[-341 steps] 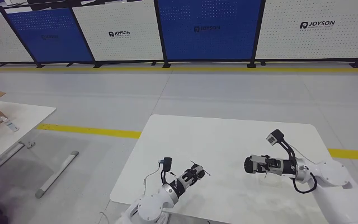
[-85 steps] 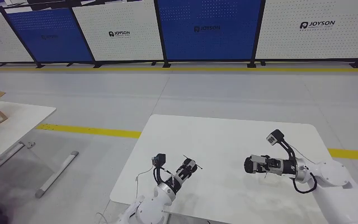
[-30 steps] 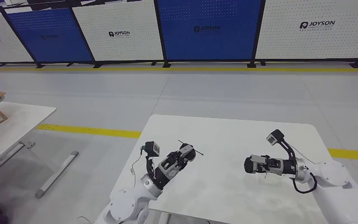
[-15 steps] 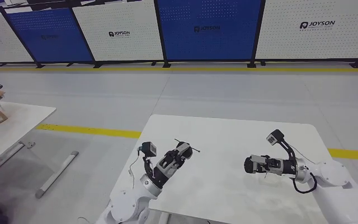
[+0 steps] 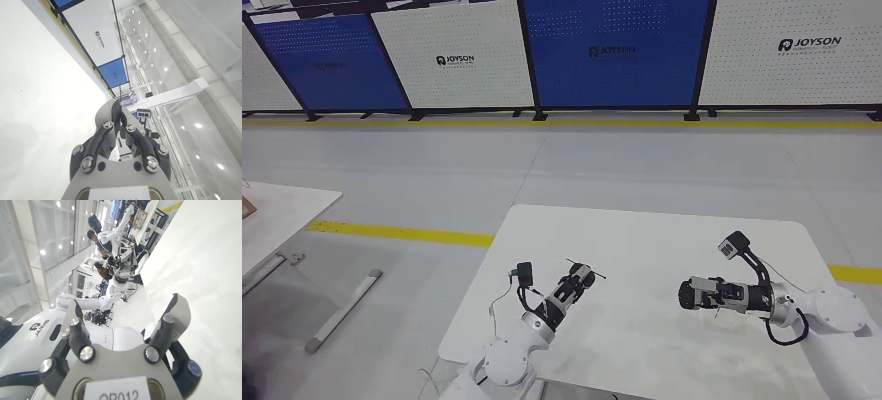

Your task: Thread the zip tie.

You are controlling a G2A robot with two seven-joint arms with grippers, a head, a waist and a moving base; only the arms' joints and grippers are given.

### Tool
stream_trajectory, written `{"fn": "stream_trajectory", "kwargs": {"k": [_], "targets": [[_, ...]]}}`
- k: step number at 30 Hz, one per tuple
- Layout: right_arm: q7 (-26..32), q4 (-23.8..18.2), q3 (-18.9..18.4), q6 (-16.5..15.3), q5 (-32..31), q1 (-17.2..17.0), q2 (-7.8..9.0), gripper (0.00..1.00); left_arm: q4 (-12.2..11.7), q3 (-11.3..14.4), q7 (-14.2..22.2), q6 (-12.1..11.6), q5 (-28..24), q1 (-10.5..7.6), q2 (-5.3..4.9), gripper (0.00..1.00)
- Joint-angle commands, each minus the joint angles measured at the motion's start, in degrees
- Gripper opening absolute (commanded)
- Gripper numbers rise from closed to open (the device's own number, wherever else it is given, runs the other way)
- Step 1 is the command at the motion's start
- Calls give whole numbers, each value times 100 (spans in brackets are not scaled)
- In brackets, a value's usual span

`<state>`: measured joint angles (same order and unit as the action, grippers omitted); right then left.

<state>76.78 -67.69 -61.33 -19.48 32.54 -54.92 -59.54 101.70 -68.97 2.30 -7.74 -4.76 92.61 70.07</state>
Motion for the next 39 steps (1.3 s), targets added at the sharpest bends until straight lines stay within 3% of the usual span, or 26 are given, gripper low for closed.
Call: {"fn": "stream_trajectory", "kwargs": {"k": [1, 6, 8, 15, 22, 24, 31, 33, 39], "targets": [[0, 0, 0, 0, 0, 0, 0, 100, 4, -2, 5, 3, -4, 2, -1, 0], [0, 0, 0, 0, 0, 0, 0, 100, 4, -2, 5, 3, -4, 2, -1, 0], [0, 0, 0, 0, 0, 0, 0, 100, -73, 28, -74, 1, 241, -53, 1, 0], [0, 0, 0, 0, 0, 0, 0, 100, -417, 212, -3, 599, 824, -267, 9, 0], [0, 0, 0, 0, 0, 0, 0, 100, -417, 212, -3, 599, 824, -267, 9, 0], [0, 0, 0, 0, 0, 0, 0, 100, -322, 236, 120, 508, 642, -252, 14, 0], [0, 0, 0, 0, 0, 0, 0, 100, 453, -88, 657, -609, -392, 290, -43, 0], [0, 0, 0, 0, 0, 0, 0, 100, 515, -152, 825, -620, -523, 396, -63, 0], [0, 0, 0, 0, 0, 0, 0, 100, 515, -152, 825, -620, -523, 396, -63, 0]]}}
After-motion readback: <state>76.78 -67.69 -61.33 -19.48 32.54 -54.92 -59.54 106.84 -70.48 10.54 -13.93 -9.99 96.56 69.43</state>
